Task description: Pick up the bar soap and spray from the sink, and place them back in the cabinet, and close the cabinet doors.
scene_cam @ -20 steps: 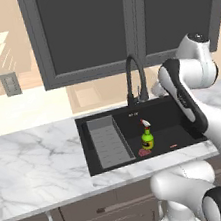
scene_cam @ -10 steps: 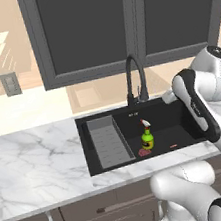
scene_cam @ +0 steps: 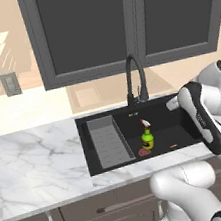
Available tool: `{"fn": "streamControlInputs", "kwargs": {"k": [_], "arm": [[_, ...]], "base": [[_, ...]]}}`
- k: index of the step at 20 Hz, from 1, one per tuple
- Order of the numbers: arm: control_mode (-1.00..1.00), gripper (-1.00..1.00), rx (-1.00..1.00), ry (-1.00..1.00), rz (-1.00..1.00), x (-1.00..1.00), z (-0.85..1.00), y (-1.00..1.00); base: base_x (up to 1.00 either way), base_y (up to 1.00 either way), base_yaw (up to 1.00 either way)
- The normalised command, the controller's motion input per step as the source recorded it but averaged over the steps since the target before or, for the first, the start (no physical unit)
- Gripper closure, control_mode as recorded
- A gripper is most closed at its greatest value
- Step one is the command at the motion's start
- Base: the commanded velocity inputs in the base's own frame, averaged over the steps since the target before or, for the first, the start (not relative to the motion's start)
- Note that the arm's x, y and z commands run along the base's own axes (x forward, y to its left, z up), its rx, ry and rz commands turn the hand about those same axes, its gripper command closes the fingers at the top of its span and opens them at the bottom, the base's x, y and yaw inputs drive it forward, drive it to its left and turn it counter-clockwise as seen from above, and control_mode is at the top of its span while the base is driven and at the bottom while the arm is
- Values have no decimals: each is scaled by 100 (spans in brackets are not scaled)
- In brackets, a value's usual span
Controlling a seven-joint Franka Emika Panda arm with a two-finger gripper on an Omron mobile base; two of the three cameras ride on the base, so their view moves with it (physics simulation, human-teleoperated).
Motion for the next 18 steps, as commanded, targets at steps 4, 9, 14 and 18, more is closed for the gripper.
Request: {"fn": "streamControlInputs", "kwargs": {"k": [4,9,14,18], "arm": [[-100,-100,0,-10,0,0,-31,-3],[-100,-100,0,-6,1,0,-32,-4],[-100,-100,0,0,4,0,-22,-9],[-100,-100,0,0,8,0,-18,-14]], "base": [[0,0,0],[0,0,0],[0,0,0],[0,0,0]]}}
